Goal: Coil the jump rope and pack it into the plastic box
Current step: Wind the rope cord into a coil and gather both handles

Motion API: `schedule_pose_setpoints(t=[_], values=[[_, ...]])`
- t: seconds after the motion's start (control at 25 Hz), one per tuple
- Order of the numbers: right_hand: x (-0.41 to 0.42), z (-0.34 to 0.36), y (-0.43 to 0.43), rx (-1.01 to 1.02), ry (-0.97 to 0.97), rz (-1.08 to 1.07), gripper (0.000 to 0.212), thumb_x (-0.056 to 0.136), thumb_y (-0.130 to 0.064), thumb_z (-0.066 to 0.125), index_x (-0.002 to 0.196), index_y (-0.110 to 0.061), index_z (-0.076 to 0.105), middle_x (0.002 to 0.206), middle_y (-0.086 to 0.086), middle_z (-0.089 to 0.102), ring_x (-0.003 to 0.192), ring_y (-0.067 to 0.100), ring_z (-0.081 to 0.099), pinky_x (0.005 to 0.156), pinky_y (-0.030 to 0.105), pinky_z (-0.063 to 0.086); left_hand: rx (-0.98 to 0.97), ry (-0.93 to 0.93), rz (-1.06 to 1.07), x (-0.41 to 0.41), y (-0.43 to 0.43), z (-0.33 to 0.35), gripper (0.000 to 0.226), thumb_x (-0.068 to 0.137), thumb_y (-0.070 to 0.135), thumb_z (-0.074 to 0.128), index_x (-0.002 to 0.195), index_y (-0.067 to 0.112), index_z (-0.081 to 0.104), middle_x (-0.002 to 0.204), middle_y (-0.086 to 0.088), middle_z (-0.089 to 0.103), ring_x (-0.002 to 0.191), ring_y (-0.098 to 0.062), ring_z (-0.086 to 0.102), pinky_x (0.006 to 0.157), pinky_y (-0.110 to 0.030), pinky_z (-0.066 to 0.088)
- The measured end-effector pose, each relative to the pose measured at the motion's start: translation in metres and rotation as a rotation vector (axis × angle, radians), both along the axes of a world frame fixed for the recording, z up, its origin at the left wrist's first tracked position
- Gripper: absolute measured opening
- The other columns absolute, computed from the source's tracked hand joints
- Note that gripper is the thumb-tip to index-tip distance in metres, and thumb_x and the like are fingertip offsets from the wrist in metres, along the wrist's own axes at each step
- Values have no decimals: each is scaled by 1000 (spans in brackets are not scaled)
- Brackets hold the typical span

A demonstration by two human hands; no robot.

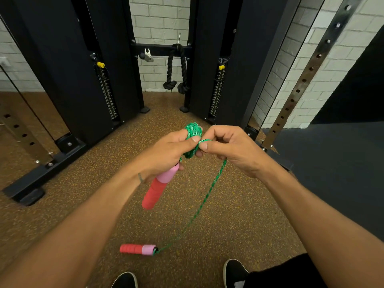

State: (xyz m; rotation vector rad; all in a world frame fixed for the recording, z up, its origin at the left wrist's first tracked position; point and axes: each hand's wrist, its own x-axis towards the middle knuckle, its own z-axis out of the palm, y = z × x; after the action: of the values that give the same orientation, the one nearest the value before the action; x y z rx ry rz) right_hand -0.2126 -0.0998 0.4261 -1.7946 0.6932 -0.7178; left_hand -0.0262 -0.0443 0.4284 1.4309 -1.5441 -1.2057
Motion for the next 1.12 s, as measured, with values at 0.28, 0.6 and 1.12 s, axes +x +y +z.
schedule_pose_setpoints(t=[0.28, 0.6, 1.12], values=[[3, -4, -7, -31, -95, 6, 17, 86, -11, 75, 87, 1, 63, 75, 31, 65, 69, 33, 67, 76, 39, 54, 79, 138, -132, 7, 4, 2, 36, 98, 42, 43, 112, 18, 66, 99, 5, 77, 79, 1, 63, 53, -20, 46], [7, -5, -12, 28, -146, -108, 19, 81, -36, 68, 81, -17, 64, 73, -1, 55, 66, 8, 47, 61, 22, 39, 185, 550, -272, 13, 4, -4, 40, 90, 30, 56, 121, 8, 69, 87, -4, 72, 69, -4, 61, 45, -16, 45], [18, -20, 3, 356, 179, 68, 18, 102, -30, 51, 100, -28, 69, 76, 3, 65, 62, 13, 62, 60, 26, 50, 23, 845, 54, 4, -2, -2, 36, 101, 23, 45, 134, 14, 58, 129, -5, 68, 93, -2, 67, 52, -15, 45]])
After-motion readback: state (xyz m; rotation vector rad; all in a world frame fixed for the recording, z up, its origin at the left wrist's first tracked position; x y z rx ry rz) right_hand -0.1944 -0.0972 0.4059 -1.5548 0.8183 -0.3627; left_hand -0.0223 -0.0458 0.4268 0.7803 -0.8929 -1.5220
